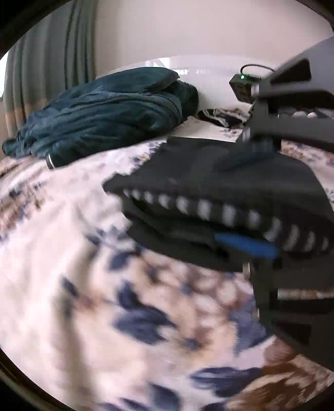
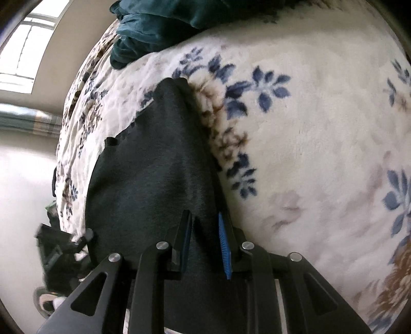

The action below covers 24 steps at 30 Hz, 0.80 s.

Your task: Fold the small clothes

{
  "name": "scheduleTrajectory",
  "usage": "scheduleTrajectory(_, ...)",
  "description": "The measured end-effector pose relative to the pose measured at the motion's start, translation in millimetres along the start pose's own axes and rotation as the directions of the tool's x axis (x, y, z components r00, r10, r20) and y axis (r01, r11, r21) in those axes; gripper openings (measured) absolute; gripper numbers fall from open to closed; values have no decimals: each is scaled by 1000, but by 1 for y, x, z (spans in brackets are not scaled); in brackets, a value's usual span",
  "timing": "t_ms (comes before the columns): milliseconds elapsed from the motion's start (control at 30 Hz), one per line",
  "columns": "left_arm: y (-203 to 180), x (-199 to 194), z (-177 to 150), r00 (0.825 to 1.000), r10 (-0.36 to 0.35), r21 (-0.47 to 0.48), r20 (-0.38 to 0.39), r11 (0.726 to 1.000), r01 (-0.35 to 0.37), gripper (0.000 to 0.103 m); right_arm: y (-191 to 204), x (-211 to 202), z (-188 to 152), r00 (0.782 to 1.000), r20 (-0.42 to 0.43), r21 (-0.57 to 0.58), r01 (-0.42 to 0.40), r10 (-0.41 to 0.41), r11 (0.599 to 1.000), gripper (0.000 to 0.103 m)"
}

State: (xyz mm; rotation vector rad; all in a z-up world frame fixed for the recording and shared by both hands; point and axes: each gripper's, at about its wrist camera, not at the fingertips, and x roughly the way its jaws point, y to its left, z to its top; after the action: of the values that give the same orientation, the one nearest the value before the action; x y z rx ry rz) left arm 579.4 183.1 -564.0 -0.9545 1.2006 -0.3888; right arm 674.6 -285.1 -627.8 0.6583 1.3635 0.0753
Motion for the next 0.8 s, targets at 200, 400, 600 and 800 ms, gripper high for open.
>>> scheduleTrajectory(200, -21, 43, 11, 990, 138, 167, 1, 977, -136, 13, -4, 29, 4, 996, -70, 15, -48, 49, 999, 30)
scheduleTrajectory(400, -1, 10, -1, 990, 116, 105, 78, 987, -124, 13, 23, 1, 3, 992, 49, -111, -109, 115, 988, 7)
scheduleTrajectory(600, 24, 13, 4, 999, 45, -21, 23, 999, -44, 38, 17, 28, 17, 998, -23, -88, 56, -58, 995, 20)
scheduleTrajectory(800, -9, 2, -4, 988, 140, 128, 72, 981, -148, 70, 27, -2, 14, 1000, 24, -117, 8, -5, 993, 36)
